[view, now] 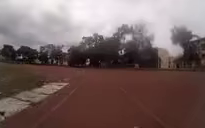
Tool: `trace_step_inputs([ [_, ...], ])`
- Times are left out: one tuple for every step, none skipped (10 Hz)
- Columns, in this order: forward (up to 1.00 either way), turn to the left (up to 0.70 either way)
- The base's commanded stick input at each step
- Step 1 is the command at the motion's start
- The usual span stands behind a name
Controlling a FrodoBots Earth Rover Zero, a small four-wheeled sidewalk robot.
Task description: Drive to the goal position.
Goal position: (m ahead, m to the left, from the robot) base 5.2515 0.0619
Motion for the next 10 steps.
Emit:
trace_step_inputs([
  [1.00,0.00],
  [1.00,0.00],
  [1.00,0.00],
  [1.00,0.00],
  [1.00,0.00],
  [1.00,0.00],
  [1.00,0.00],
  [1.00,0.00],
  [1.00,0.00],
  [1.00,0.00],
])
